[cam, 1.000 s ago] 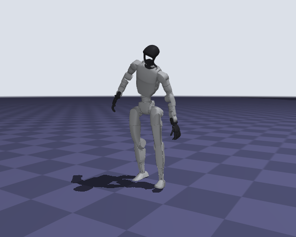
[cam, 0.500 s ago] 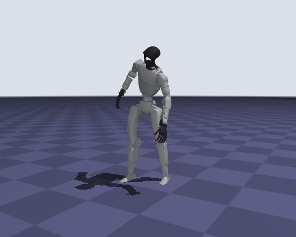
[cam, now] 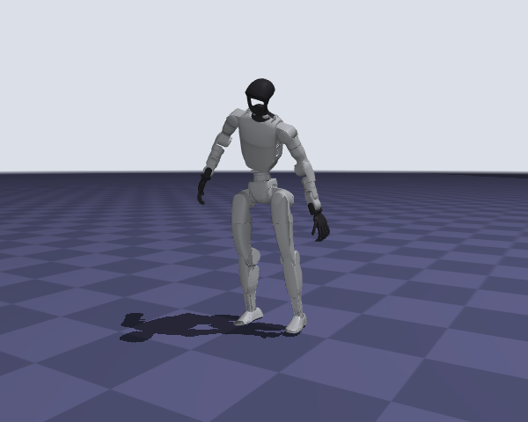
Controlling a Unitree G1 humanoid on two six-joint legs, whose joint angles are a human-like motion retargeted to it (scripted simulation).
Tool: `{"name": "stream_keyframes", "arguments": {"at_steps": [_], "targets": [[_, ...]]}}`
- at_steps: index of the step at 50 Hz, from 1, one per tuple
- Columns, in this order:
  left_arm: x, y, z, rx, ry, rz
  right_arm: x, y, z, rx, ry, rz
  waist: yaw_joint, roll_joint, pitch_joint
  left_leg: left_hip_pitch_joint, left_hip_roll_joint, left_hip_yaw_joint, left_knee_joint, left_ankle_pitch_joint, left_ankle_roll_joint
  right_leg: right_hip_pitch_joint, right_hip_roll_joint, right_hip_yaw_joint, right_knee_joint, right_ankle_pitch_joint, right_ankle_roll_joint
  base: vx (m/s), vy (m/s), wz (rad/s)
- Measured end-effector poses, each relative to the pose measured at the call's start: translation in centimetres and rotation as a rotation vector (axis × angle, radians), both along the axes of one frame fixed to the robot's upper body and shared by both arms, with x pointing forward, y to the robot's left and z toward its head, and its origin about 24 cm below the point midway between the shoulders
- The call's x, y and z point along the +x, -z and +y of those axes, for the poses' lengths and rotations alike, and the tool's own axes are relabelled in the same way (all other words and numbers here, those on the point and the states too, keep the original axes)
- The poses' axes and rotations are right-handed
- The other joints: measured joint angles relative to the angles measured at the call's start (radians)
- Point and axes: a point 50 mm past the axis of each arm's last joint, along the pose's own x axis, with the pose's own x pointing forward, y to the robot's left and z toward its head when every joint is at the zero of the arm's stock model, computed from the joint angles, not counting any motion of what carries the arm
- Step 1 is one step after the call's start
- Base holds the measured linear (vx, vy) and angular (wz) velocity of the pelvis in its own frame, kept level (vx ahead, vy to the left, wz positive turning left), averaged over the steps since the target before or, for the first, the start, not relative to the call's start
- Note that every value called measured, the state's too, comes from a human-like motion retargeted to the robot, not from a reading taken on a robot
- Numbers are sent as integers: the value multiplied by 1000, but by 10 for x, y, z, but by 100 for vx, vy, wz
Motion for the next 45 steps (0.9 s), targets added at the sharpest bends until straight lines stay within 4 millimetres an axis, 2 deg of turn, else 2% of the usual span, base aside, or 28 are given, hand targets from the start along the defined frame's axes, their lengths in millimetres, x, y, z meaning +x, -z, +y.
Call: {"name": "stream_keyframes", "arguments": {"at_steps": [2,7,10,14,17,20,22,25,27,30,32,35,38,41,45], "targets": [[-14,4,3,-10,-29,39,1,-1,1,1,-23,-3,17,-3,0,-35,16,26,-74,34,-19,13,8,-2,6,-20,0,35,6,-7],[-46,7,11,-22,-117,78,-6,2,4,1,-77,26,68,-32,-20,-112,51,22,-95,24,-57,62,25,41,27,-78,0,41,13,-51],[-66,7,15,-11,-194,74,-10,4,6,-2,-85,43,86,-64,-41,-67,64,17,-95,100,-46,106,29,96,51,-122,0,48,23,-86],[-73,1,24,32,-247,49,-18,6,9,9,-61,46,77,-105,-51,49,74,56,-95,65,-18,177,28,123,91,-119,0,45,24,-50],[-58,-12,34,82,-209,27,-31,11,16,54,-35,63,46,-124,-65,94,88,53,-94,36,-19,181,47,100,119,-111,-31,36,16,18],[-22,-30,42,132,-146,-51,-40,12,21,91,-25,71,7,-125,-63,118,102,27,-92,23,-21,151,64,50,115,-132,-62,31,10,46],[7,-43,42,153,-96,-127,-43,13,24,102,-34,83,-15,-134,-61,126,95,15,-91,12,-17,111,56,21,86,-113,-52,30,7,38],[52,-62,35,164,-5,-228,-44,17,28,97,-51,102,-34,-143,-49,147,75,4,-89,-8,-8,48,38,17,28,-24,-7,31,2,24],[76,-75,31,178,56,-272,-42,18,33,100,-62,107,-35,-143,-39,165,90,8,-88,-20,-17,-2,64,38,-8,62,0,31,-16,-2],[101,-93,27,207,132,-313,-39,19,40,119,-75,104,-42,-139,-29,194,117,14,-82,-41,-32,-69,105,56,-53,168,0,34,-22,-2],[113,-102,24,221,172,-331,-36,18,43,134,-76,95,-55,-131,-25,208,126,10,-77,-58,-40,-102,116,50,-73,187,0,38,-18,17],[126,-107,17,233,223,-346,-33,16,43,151,-65,82,-80,-114,-25,217,121,-13,-58,-92,-50,-129,101,29,-73,174,0,44,-13,42],[128,-101,8,234,252,-340,-34,16,41,142,-38,71,-115,-90,-37,206,96,-59,-11,-135,-54,-107,60,-1,-73,173,0,50,-6,71],[119,-81,0,205,239,-311,-34,18,36,105,-22,69,-138,-55,-52,181,76,-94,70,-149,-37,-70,27,-24,-64,119,0,51,-4,61],[92,-50,-8,134,192,-235,-26,16,31,63,-38,63,-99,-32,-58,126,62,-111,226,-129,17,-38,28,-3,-36,66,0,45,-17,-19]]}}
